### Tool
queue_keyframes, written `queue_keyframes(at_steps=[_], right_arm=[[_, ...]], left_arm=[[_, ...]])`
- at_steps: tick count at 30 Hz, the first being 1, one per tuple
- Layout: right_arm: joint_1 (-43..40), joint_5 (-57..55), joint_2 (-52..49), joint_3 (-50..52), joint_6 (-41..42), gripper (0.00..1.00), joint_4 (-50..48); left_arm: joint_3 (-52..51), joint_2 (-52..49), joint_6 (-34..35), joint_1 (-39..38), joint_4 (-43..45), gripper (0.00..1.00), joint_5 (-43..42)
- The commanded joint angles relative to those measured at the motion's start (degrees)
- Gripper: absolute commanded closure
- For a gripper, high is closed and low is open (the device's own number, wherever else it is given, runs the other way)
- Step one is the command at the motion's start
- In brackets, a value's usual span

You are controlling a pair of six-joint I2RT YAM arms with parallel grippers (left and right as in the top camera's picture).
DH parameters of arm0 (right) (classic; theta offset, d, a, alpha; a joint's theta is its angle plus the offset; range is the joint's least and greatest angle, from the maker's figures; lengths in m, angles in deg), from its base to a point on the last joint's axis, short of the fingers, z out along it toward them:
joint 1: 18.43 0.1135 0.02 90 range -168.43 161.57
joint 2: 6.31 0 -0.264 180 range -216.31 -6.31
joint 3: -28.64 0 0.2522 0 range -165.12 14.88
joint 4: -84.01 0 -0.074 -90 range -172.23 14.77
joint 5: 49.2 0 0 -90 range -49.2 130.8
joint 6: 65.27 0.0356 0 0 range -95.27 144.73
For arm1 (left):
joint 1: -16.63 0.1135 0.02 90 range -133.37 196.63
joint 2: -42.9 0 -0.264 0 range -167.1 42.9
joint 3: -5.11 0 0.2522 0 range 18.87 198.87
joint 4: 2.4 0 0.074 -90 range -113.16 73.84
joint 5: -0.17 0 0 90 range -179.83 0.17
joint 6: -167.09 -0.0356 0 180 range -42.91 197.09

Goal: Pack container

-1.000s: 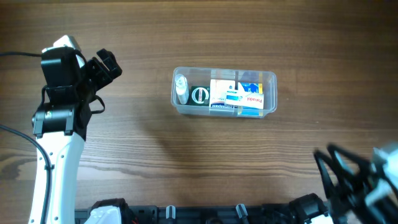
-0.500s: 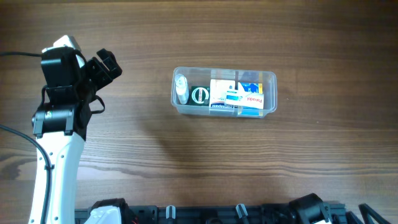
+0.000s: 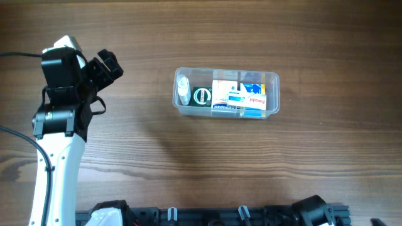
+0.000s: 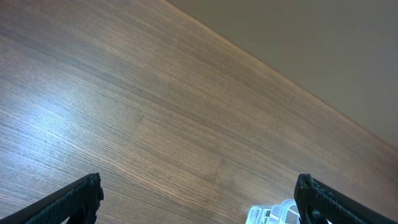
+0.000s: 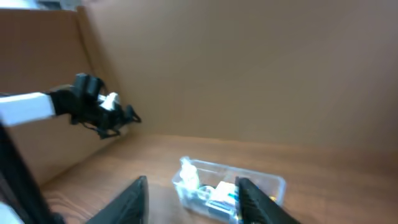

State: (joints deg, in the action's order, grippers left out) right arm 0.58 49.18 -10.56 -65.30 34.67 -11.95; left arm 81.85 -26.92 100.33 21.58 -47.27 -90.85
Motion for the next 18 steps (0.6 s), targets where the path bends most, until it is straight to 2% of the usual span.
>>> queue_keyframes(at_steps=[1, 2, 9, 13, 15, 18], right_arm=[[0.26, 4.94, 0.9, 0.04, -0.92, 0.2, -3.13], [0.26, 4.55, 0.85, 0.07, -0.94, 0.0, -6.14], [0.26, 2.16, 0.83, 6.8, -0.76, 0.0, -14.12], [0.26, 2.23, 0.83, 11.63, -0.28, 0.0, -13.86], [0.26, 2.19, 0.83, 13.51, 4.66, 0.0, -13.4], [0.26, -4.61, 0.83, 15.1, 3.8, 0.0, -12.83]], left_arm=[[0.46, -0.17, -0.31, 0.31, 0.15, 0.0, -0.48], [0.46, -0.17, -0.31, 0.31, 0.15, 0.0, -0.48], [0.46, -0.17, -0.31, 0.31, 0.15, 0.0, -0.48], [0.46, -0.17, -0.31, 0.31, 0.15, 0.0, -0.48], [0.46, -0.17, -0.31, 0.31, 0.15, 0.0, -0.48], [0.46, -0.17, -0.31, 0.31, 0.15, 0.0, -0.48]])
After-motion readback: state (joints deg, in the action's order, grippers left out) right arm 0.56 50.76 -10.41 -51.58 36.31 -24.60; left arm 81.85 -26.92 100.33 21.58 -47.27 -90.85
